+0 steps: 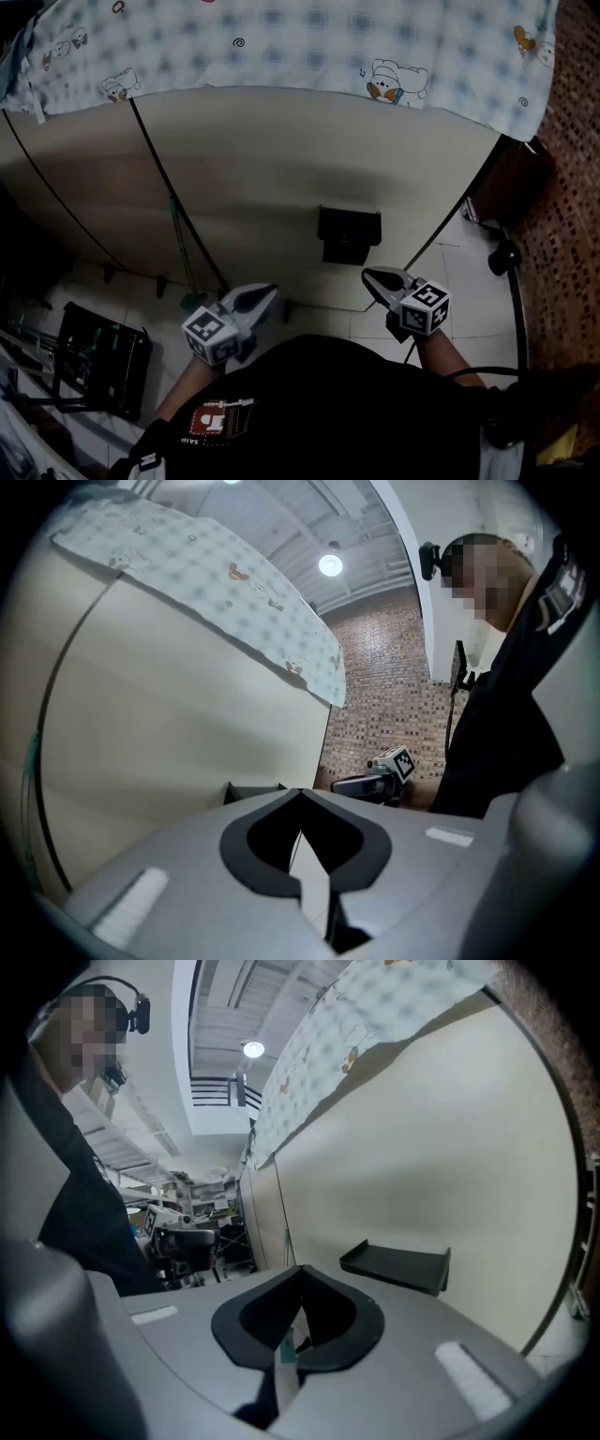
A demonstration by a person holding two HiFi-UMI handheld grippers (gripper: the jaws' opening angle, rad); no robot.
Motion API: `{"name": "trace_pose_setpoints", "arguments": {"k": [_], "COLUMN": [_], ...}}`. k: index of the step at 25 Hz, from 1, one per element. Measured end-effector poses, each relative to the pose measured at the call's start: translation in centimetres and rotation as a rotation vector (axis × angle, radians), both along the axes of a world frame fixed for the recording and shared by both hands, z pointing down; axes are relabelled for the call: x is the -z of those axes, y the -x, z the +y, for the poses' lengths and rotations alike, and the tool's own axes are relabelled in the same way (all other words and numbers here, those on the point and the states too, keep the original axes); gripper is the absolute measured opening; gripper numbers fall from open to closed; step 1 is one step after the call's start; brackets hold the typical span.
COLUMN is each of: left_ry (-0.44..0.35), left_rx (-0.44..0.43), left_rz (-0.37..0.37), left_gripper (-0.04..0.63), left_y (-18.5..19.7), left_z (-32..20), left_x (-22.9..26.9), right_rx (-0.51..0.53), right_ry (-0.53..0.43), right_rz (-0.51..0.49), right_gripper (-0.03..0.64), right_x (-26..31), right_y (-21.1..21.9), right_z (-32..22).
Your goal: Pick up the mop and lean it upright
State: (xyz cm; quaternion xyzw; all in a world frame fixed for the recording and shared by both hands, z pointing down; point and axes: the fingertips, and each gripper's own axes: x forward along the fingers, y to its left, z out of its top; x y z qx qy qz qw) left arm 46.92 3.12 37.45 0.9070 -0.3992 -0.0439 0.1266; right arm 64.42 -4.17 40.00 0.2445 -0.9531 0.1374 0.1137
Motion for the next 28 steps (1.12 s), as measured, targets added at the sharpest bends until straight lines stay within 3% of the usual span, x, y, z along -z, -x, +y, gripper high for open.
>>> {"name": "trace_pose_setpoints", "arguments": {"k": [5, 13, 18, 23, 28], "left_ry": [-0.013, 0.028, 0.068, 0.044, 0.007], "left_rx": [0.041, 0.098, 0.093, 0.056, -0.033], "left_rz": [0.013, -0.003, 0.029, 0.026, 0.03], "left_gripper": [0.002, 0.002, 0.002, 0.002, 0.002], "left_y": [1.6, -1.8, -2.0, 1.3, 8.2], "left_z": [-1.2, -4.0, -6.1, -7.6, -8.7], "left_x": [0.2, 0.0, -0.5, -0.3, -0.5], "right_rx": [0.021, 0.111, 0.156, 0.139, 0.051], "right_ry": [0.015, 0.069, 0.063, 0.042, 0.027], "right_rz": [0.003, -0.073, -0.069, -0.033, -0.029], "right_gripper": [0.015, 0.015, 0.015, 0.015, 0.015], "right_x": [-0.2, -1.2, -2.0, -2.7, -2.4], "right_y": [0.9, -0.1, 1.5, 4.2, 10.6], "right_z": [-1.5, -5.4, -6.6, -7.2, -7.6]}}
